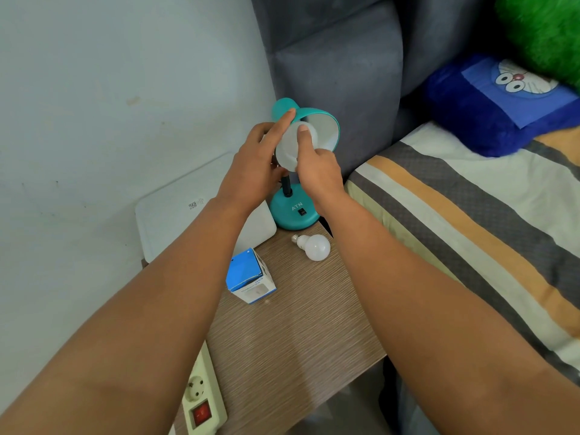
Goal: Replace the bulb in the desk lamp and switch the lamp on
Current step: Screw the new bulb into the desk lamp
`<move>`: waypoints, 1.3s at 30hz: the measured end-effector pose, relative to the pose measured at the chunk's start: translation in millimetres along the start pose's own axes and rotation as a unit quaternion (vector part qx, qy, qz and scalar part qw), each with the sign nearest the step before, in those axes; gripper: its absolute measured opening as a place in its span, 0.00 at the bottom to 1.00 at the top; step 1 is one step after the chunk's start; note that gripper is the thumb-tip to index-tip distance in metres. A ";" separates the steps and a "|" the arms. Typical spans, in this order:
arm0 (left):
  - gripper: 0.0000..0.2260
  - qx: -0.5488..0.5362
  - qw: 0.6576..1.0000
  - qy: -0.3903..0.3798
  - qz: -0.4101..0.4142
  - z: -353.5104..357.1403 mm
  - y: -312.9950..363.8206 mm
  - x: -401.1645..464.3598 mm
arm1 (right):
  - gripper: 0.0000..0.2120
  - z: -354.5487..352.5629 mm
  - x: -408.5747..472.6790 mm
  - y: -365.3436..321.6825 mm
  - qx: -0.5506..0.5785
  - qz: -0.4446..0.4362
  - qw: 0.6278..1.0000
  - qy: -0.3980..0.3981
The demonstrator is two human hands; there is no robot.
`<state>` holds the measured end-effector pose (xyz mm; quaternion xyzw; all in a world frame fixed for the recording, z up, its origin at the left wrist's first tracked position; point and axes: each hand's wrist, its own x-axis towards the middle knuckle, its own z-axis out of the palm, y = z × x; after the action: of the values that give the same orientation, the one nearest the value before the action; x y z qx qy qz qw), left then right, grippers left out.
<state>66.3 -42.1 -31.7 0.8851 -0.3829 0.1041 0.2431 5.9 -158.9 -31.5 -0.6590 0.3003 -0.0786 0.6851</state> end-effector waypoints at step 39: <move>0.36 -0.015 1.000 0.001 -0.007 -3.0 3.1 -1.2 | 0.26 6.3 0.6 7.3 0.013 -0.057 0.997 0.052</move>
<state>63.2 -41.6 -28.5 0.8841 -0.3777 0.0973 0.2574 7.5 -153.0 -38.9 -0.6614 0.2964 -0.1556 0.6712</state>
